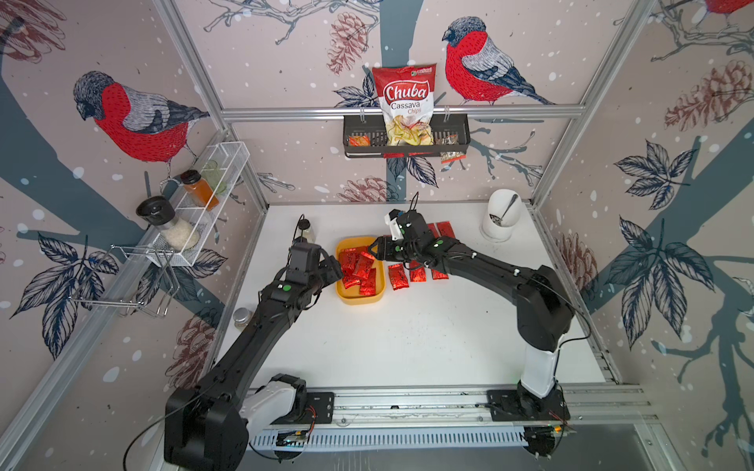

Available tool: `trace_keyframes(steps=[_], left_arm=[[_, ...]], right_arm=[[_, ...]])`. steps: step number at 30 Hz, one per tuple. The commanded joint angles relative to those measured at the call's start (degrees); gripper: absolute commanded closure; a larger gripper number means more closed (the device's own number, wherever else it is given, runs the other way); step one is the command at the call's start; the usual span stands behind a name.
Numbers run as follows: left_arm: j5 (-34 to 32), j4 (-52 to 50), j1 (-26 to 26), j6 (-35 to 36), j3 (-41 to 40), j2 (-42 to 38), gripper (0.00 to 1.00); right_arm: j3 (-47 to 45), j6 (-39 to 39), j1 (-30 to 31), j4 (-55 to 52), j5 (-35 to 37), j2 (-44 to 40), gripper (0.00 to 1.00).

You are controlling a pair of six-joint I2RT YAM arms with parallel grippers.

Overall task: Take the tea bags out of the storage box
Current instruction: Pick up the tea bag from the storage box.

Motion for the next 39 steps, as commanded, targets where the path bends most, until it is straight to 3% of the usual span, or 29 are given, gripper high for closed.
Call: trace_keyframes(steps=[1,12,29,39], left_arm=[[2.30,2.90,1.31,-1.23,-3.31,-3.12,0.27],[3.60,0.07,2.84,-0.37,-6.21,-9.93,0.25],[4.45,-0.79,2.84,0.15,-8.12,-11.99,0.24],[4.67,-0.61,2.92,0.18,-8.07,-11.67,0.24]], right_arm=[[5.83,1.94,0.21,-0.03,-2.64,5.69,0.46],[21.67,4.60,0.27,-2.00,-4.79,22.90,0.52],[27.50,6.14,0.45,-1.99,-6.66,30.65,0.58],[27.05,6.58,0.63,-1.49,-7.14,29.46,0.80]])
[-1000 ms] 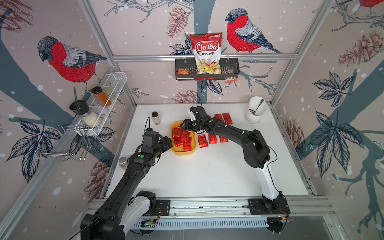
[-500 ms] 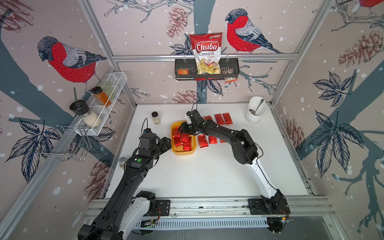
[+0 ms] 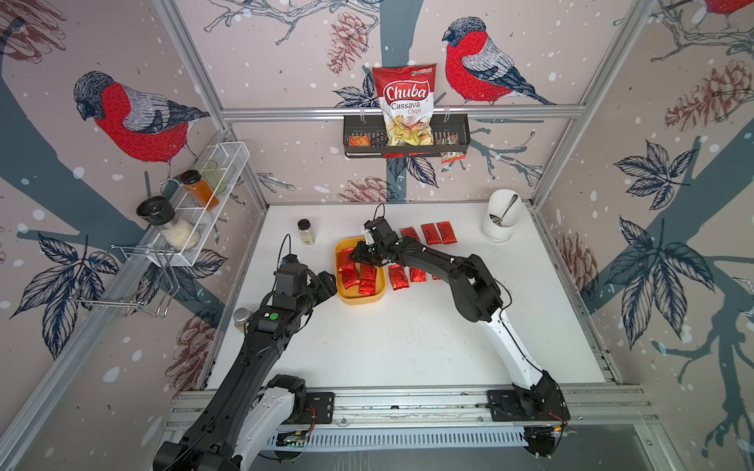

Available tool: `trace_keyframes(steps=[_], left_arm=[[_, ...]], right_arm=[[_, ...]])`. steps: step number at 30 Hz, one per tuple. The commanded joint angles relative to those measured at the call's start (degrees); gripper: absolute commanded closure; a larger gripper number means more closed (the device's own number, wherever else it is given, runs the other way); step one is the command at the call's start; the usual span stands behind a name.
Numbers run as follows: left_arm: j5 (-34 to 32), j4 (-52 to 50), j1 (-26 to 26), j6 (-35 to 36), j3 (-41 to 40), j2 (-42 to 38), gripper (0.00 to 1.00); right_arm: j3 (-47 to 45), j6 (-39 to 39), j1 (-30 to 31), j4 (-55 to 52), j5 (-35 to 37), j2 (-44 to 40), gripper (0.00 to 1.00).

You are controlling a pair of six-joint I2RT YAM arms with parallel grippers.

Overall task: Take the tea bags out of the storage box
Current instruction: Pick up the tea bag from the storage box, then place the tea bag at the center of the board.

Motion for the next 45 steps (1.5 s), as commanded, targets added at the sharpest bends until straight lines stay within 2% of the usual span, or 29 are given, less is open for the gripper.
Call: trace_keyframes(steps=[1,7,13,18,23,27,32,37,45], left_arm=[[0.52,0.32,0.12,0.62,-0.05,0.18,0.24],[0.69,0.24,0.13,0.36,0.08,0.01,0.24],[1.29,0.73,0.17,0.27,0.43,0.52,0.24],[4.29,2.48,0.08,0.68,0.32,1.65,0.25],[6.34,4.40,-0.76,0.19,0.10,3.38,0.26],[6.10,6.22,-2.79,-0.26,0.10,4.89,0.26],[5.91,8.59,-5.96,-0.63,0.84,8.24,0.26],[7.41,9.04,-6.86,0.52,2.03,10.44,0.27],[8.60,9.15,-6.94,1.72,1.79,10.68,0.27]], right_arm=[[-0.64,0.30,0.13,1.15,-1.15,-1.42,0.84],[-1.79,1.51,-0.41,2.63,-3.03,-3.60,1.00],[-6.10,2.77,-2.17,6.28,-7.14,-9.12,1.00],[-16.94,1.04,-5.77,9.09,-10.21,-19.17,1.00],[-32.19,-5.84,-12.84,6.81,-12.44,-33.11,1.00],[-42.40,-12.35,-20.68,1.38,-12.82,-40.70,1.00],[-48.82,-21.54,-30.50,-8.18,-5.48,-46.61,1.00],[-51.11,-27.00,-36.98,-11.44,-3.12,-47.11,1.00],[-46.72,-31.41,-37.78,-15.13,-0.68,-39.80,1.00]])
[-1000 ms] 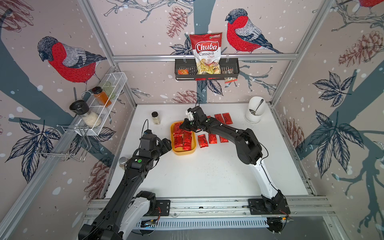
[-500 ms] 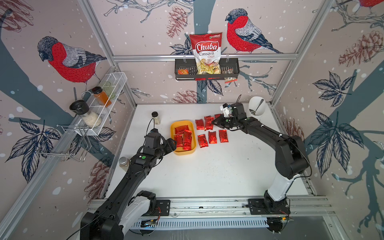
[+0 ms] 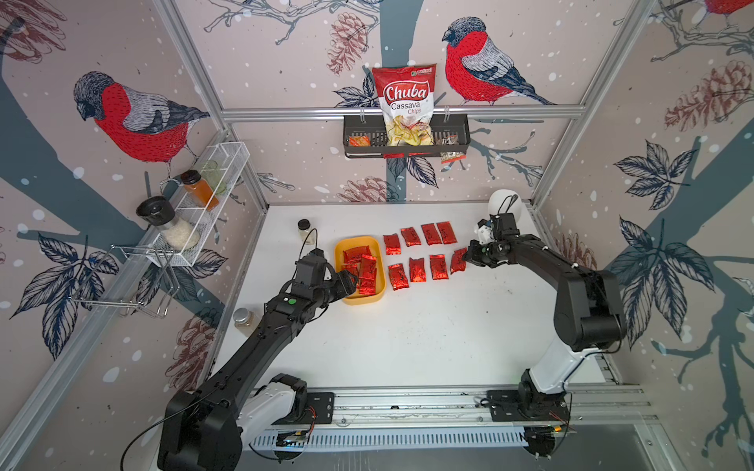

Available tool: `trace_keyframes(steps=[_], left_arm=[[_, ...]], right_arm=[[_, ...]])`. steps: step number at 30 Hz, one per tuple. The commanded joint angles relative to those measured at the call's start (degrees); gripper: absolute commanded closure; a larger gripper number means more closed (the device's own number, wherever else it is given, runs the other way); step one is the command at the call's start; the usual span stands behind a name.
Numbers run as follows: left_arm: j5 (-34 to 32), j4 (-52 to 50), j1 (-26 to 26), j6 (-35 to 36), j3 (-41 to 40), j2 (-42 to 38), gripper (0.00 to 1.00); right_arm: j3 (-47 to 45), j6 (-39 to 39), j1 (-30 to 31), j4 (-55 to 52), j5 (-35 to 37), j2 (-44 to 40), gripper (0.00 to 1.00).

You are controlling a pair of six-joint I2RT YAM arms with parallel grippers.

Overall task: Take the tea bags out of the storage box
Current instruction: Place the tea bag at the center of the board, then pick up the tea bag from the storage box.

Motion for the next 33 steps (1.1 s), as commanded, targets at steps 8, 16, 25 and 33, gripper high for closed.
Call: trace_keyframes(steps=[8,16,25,33], left_arm=[[1.24,3.25,-0.05,1.16,-1.58,-0.31,0.27],[-1.04,2.37,-0.07,2.04,-1.28,-0.18,0.26],[-8.00,-2.34,-2.11,7.19,6.41,6.95,0.27],[-9.52,-1.89,-3.26,10.42,13.27,18.09,0.35]], right_arm=[[6.50,-6.05,0.40,-4.83,3.47,7.95,1.00],[7.42,-4.81,0.80,-5.09,12.03,9.06,0.78],[7.83,-2.51,4.74,-4.67,24.55,4.59,0.47],[6.58,-1.31,13.88,-4.89,33.91,-4.78,0.41]])
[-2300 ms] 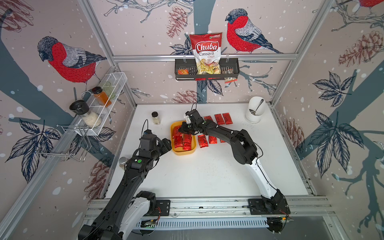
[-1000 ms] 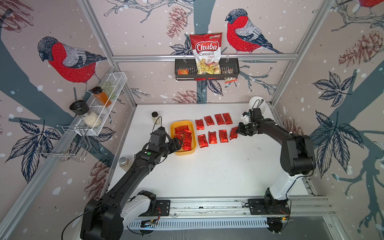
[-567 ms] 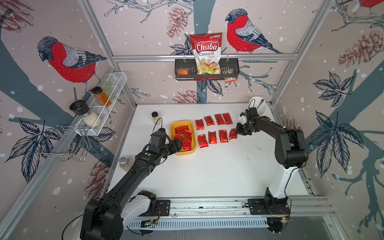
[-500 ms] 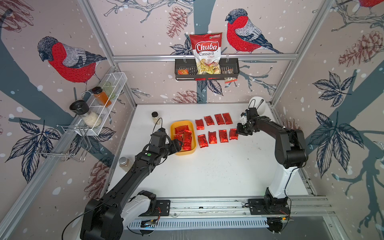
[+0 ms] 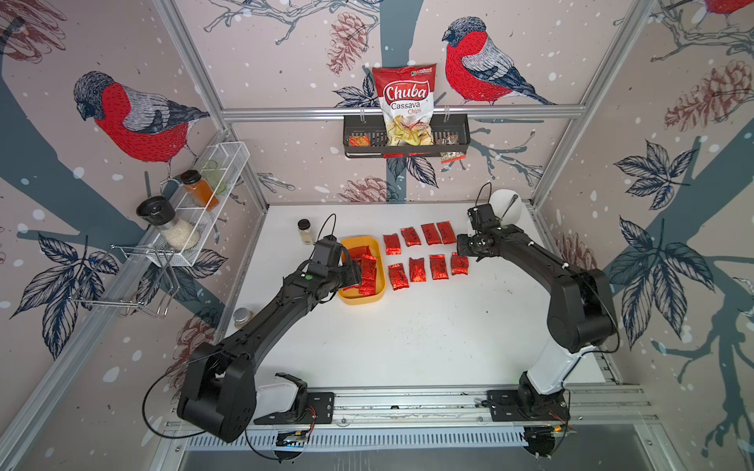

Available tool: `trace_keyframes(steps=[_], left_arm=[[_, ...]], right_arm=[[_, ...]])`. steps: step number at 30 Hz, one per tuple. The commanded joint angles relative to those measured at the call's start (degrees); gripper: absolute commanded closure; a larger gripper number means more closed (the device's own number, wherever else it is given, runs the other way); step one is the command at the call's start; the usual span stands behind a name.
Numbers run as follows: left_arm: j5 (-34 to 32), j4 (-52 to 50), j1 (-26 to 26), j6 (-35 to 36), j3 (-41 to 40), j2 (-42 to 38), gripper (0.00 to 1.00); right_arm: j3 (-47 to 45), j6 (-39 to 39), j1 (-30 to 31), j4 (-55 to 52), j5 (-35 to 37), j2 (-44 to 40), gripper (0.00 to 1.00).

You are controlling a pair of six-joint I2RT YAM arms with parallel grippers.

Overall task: Take the tea bags out of the storage box
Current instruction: Pick up the tea bag from the storage box.

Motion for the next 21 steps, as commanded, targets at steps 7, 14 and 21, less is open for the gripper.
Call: trace_keyframes(steps=[7,14,21], left_arm=[[-1.07,-0.73,-0.25,6.60,10.98,15.35,0.44],[-1.72,-1.67,-0.28,10.49,16.99,24.94,0.47],[-2.36,-2.16,-0.23,11.71,19.88,30.73,0.52]], right_arm=[[-5.76,4.99,10.43,3.46,-1.13,-11.16,0.41],[-8.86,8.24,19.41,5.21,-3.40,-14.34,0.42],[-7.59,9.33,26.99,5.93,-2.17,-12.82,0.42]])
